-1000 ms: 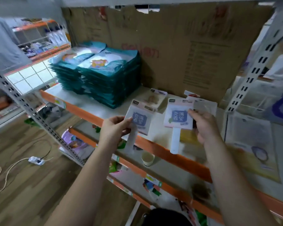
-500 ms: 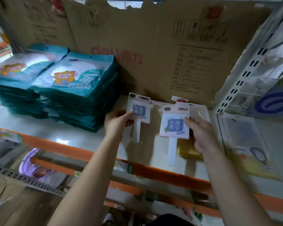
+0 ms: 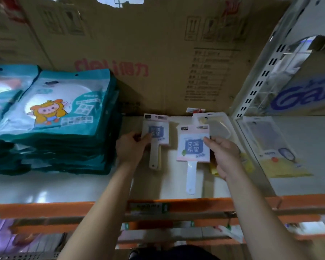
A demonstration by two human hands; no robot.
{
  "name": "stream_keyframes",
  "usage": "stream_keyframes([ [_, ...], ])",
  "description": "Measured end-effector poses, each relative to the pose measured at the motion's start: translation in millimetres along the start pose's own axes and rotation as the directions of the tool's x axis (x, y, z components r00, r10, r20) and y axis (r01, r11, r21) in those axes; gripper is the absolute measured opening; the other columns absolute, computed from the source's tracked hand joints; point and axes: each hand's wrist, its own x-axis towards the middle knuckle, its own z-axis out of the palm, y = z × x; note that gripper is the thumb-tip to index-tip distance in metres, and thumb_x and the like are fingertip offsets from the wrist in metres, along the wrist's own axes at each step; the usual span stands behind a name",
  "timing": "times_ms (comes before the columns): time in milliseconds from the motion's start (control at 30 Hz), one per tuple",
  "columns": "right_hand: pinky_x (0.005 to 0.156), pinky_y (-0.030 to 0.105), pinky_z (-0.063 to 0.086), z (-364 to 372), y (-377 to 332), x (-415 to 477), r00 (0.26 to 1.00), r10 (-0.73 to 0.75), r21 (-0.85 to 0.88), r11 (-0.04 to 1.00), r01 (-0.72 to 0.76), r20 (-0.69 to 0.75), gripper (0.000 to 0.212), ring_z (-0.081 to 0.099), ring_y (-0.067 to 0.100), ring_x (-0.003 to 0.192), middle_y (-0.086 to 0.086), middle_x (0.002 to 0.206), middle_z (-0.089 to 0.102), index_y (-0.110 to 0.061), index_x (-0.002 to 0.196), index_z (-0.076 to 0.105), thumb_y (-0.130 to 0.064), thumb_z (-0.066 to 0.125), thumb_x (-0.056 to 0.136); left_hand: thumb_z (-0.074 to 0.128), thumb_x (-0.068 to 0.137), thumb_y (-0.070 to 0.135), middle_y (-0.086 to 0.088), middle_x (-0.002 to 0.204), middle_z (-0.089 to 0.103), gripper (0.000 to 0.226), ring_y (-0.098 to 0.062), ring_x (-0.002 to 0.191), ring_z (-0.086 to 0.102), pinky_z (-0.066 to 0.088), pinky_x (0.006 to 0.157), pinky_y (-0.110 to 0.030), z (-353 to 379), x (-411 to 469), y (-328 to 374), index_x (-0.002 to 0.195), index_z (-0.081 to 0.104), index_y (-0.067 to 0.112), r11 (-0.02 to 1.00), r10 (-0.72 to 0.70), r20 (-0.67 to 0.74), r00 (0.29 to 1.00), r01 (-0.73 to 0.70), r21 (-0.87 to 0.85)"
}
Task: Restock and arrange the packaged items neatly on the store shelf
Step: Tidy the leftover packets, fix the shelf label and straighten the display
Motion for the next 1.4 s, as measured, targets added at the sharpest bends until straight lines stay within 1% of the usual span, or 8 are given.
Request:
stream_keyframes([
  [333,0.06,0.023,0.055,4,0,-7,1.0,0.005,0.013,1.0,-0.005,-0.016,0.009,0.073,0.015,0.077,0.003,0.085,0.076,-0.01,0.094,0.068,-0.017,0.063,0.092,0.06,0.088,0.05,0.005,0.069,0.067,0.035,-0.009,0.062,0.062,0.046,0.059,-0.022,6,-1,-4,0.078,0.069,0.018,0.997,0.043,0.037,0.998,-0.046,0.066],
  [533,0.064,0.026,0.055,3,0,-8,1.0,0.011,0.012,1.0,-0.011,-0.007,0.01,0.073,0.015,0.079,0.004,0.086,0.076,-0.011,0.097,0.069,-0.018,0.063,0.092,0.065,0.086,0.047,0.012,0.069,0.054,0.04,0.007,0.056,0.043,0.029,0.051,-0.015,11,-3,1,0.092,0.072,0.008,0.997,0.05,-0.051,0.997,-0.047,0.068],
  [700,0.07,0.031,0.057,3,-1,-7,1.0,0.029,0.023,0.999,-0.028,-0.008,0.008,0.073,0.017,0.079,0.005,0.086,0.076,-0.011,0.094,0.069,-0.017,0.064,0.091,0.059,0.089,0.052,0.017,0.061,0.048,0.039,0.0,0.057,0.049,0.027,0.049,-0.017,8,-4,4,0.085,0.07,0.015,0.988,0.053,-0.019,0.998,-0.05,0.145],
  [833,0.071,0.031,0.057,16,-7,4,0.999,0.03,-0.025,0.999,-0.03,0.011,0.011,0.073,0.016,0.082,0.002,0.088,0.076,-0.012,0.098,0.069,-0.021,0.066,0.091,0.044,0.094,0.055,-0.001,0.09,0.064,0.043,-0.012,0.074,0.055,0.037,0.06,-0.024,-1,-5,1,0.099,0.065,0.018,0.96,0.02,0.102,0.995,-0.048,0.277],
  [967,0.058,0.022,0.051,48,-18,25,0.999,-0.015,-0.085,0.996,0.018,0.044,0.006,0.072,0.013,0.071,-0.002,0.077,0.076,-0.014,0.092,0.069,-0.019,0.066,0.09,0.037,0.099,0.049,-0.007,0.122,0.054,0.04,-0.025,0.103,0.053,0.04,0.08,-0.031,-19,-19,-8,0.117,0.057,0.02,0.911,0.033,0.261,0.965,-0.136,0.389],
  [1067,0.048,0.018,0.049,75,-24,39,0.996,-0.002,-0.095,0.995,0.01,0.087,0.004,0.07,0.008,0.063,-0.004,0.069,0.074,-0.014,0.087,0.068,-0.016,0.066,0.09,0.047,0.099,0.032,-0.014,0.121,0.054,0.031,-0.032,0.112,0.051,0.042,0.089,-0.036,-32,-40,-22,0.115,0.059,0.008,0.882,0.139,0.287,0.948,-0.25,0.399],
  [1167,0.059,0.024,0.057,92,-25,47,0.993,0.008,-0.155,0.988,0.01,0.12,0.005,0.071,0.009,0.066,-0.004,0.07,0.074,-0.015,0.084,0.068,-0.016,0.068,0.089,0.051,0.097,0.024,-0.017,0.121,0.057,0.029,-0.034,0.109,0.054,0.046,0.085,-0.04,-41,-55,-30,0.113,0.062,0.001,0.84,0.24,0.284,0.928,-0.345,0.418],
  [1400,0.056,0.021,0.051,100,-21,53,0.994,-0.082,-0.385,0.917,0.106,0.077,0.006,0.066,0.012,0.075,-0.002,0.085,0.07,-0.02,0.086,0.066,-0.018,0.072,0.086,0.05,0.097,0.023,-0.01,0.125,0.054,0.028,-0.027,0.112,0.052,0.046,0.087,-0.037,-45,-64,-31,0.115,0.061,0.005,0.85,0.286,0.275,0.918,-0.376,0.37],
])
